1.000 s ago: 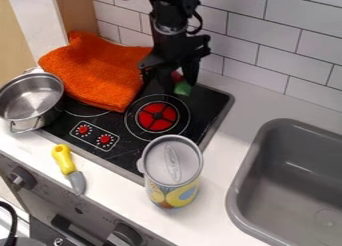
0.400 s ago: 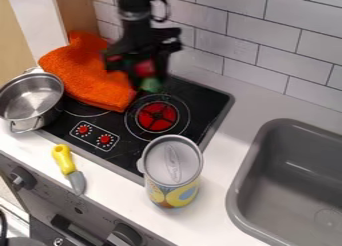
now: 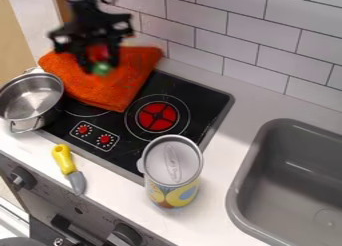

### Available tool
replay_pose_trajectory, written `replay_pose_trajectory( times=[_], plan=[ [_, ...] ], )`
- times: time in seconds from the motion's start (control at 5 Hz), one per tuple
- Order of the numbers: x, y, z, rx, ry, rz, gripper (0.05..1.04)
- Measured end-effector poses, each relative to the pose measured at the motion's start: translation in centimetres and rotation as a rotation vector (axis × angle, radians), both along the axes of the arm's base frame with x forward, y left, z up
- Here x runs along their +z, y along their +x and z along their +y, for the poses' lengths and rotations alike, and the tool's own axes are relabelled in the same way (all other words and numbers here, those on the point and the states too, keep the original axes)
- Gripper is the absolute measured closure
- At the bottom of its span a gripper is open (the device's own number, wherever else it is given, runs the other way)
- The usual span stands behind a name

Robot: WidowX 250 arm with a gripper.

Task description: Put the red pepper inside the pot

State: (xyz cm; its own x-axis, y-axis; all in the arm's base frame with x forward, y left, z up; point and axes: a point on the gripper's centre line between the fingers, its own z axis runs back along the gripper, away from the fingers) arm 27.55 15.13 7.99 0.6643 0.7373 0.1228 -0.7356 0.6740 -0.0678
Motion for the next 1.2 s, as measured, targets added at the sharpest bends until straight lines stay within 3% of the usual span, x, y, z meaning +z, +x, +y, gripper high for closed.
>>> replay_pose_trajectory(
  times=[0.2,0.4,0.8,1.2],
  plan=[
    [0.3,-1.6,3.7,-0.060,-0.017,-0.011,0.586],
    [0.5,-3.1,6.0,-0.115,-0.006,-0.010,0.586],
    [-2.1,-5.5,6.5,-0.219,0.030,0.000,0.586],
    [-2.8,-6.3,6.6,-0.246,0.047,0.017,0.586]
  ],
)
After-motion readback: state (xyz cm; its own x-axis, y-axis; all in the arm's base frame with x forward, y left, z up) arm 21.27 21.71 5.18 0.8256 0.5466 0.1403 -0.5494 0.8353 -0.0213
